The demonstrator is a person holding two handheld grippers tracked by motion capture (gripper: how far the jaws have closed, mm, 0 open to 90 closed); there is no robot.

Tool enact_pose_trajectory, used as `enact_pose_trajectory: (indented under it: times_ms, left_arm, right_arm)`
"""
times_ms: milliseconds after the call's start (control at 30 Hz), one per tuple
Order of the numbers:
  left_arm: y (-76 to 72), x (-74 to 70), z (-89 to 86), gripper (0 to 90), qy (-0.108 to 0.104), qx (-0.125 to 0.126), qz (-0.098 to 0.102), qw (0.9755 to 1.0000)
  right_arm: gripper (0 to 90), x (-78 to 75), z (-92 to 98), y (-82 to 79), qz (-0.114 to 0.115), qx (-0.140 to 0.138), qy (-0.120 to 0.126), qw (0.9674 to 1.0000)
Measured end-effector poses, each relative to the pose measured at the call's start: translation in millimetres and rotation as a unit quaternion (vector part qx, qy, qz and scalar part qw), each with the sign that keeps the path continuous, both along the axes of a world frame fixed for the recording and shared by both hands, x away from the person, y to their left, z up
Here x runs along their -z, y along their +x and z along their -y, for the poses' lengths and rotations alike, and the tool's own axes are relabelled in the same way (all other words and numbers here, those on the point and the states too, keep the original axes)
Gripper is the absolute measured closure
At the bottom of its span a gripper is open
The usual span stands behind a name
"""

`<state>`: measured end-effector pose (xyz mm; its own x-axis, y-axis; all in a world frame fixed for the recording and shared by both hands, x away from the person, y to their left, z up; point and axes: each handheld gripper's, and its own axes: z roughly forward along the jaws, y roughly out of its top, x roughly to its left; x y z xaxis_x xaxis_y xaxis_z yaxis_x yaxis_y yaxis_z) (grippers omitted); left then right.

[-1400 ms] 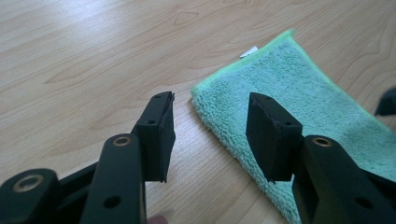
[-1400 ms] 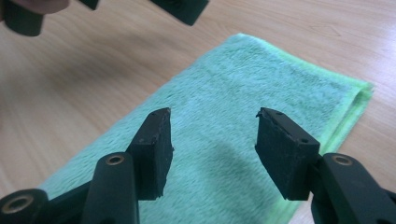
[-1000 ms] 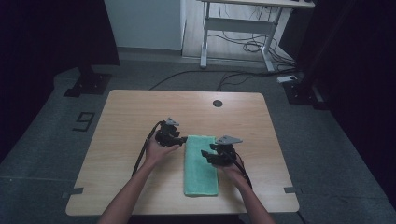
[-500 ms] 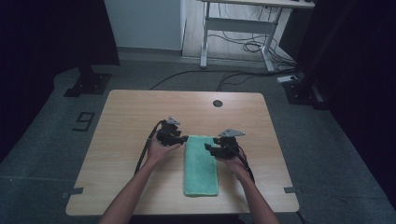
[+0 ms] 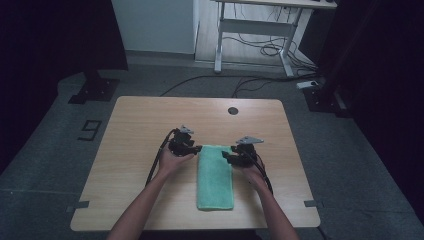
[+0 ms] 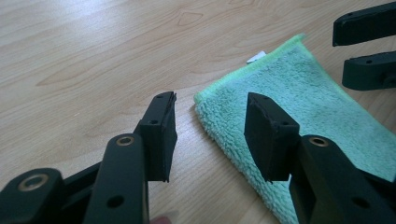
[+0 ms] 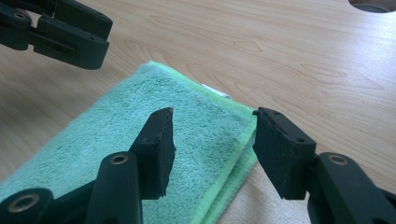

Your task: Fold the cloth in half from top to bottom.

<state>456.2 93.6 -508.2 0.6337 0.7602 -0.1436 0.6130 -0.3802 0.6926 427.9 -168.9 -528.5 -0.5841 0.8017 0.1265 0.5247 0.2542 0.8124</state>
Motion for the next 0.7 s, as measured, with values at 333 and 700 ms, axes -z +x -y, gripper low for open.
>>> enact_pose_trajectory:
  times_ms: [333,700]
  left_arm:
    - [9.9,11.2,1.8,55.6,0.004,-0.011,-0.011,0.9999]
    - [17.3,13.6,14.8,55.1,0.008,-0.003,-0.015,0.9999]
  right_arm:
    - [47.6,7.6,1.3,10.2,-0.013,0.016,0.000,0.9998]
    - [47.8,8.6,-4.4,20.1,-0.013,0.022,-0.003,0.9997]
